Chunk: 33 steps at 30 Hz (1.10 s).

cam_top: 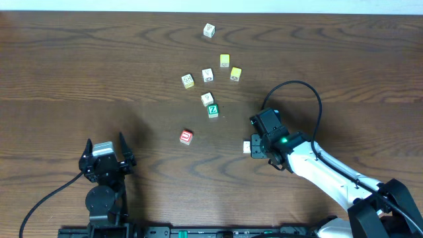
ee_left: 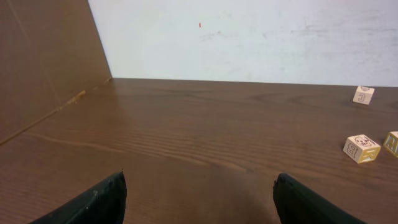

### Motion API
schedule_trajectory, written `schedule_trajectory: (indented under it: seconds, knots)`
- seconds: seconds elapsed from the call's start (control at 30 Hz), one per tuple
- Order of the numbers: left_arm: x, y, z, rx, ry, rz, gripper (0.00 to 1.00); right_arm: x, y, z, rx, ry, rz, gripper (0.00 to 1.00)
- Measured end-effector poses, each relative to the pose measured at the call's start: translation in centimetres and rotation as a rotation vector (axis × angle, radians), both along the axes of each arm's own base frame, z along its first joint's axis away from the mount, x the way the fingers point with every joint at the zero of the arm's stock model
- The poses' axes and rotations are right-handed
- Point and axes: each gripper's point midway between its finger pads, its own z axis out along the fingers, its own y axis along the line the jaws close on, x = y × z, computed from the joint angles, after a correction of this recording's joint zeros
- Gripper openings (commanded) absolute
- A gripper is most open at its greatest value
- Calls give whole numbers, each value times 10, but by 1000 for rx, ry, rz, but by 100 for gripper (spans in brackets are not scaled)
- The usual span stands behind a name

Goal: Lift 4 blocks
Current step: 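Carry the umbrella block right and lower it beside the J block, then open the right gripper and raise it off the placed blocks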

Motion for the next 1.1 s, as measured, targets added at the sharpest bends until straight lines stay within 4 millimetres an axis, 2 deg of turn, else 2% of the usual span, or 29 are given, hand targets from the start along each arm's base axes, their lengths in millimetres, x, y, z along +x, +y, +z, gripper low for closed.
schedule_trajectory:
  seconds: [0.53,1.0,1.1]
  knots:
    - [0,0,0,0,0,0,76,0,0,0,2,-3,0,43]
    - [0,0,0,0,0,0,76,2,1,-10,0,1,0,43]
    - [0,0,0,0,0,0,76,2,1,-11,-1,0,-1,45]
